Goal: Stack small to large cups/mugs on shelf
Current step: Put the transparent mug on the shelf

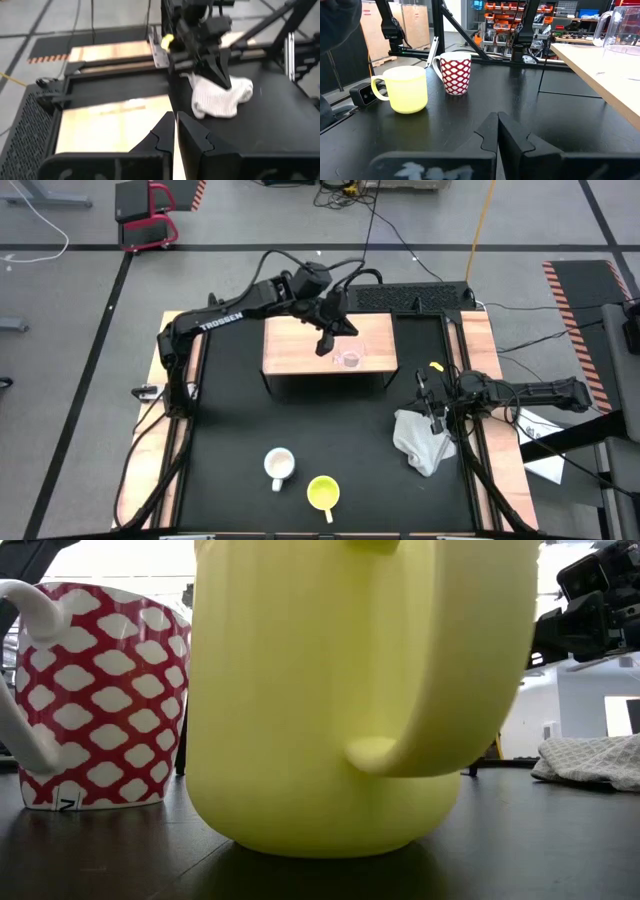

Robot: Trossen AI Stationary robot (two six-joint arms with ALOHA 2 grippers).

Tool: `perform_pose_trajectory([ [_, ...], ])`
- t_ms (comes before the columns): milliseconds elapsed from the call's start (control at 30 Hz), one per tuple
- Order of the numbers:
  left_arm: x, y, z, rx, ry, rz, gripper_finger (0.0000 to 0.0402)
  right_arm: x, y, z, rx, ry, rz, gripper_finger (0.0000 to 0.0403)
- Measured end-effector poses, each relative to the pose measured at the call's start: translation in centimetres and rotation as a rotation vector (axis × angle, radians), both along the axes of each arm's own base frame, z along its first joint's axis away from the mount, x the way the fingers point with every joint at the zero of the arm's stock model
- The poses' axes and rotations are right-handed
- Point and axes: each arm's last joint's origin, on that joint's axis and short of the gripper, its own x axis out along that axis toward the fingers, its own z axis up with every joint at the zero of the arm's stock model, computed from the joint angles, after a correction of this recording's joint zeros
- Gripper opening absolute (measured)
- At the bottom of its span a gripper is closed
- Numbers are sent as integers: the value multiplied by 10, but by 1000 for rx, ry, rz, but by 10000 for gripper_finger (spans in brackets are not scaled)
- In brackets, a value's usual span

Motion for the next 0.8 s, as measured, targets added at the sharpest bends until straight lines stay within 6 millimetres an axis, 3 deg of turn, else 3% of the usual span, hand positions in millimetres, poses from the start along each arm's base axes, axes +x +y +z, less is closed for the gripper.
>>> perform_pose_trajectory([
  [433, 5, -32, -7, 137, 65, -107, 21, 0, 0, -2, 0, 18, -1, 0],
  [800, 4, -31, -9, 132, 100, -88, 6, 0, 0, -2, 0, 24, 0, 0],
])
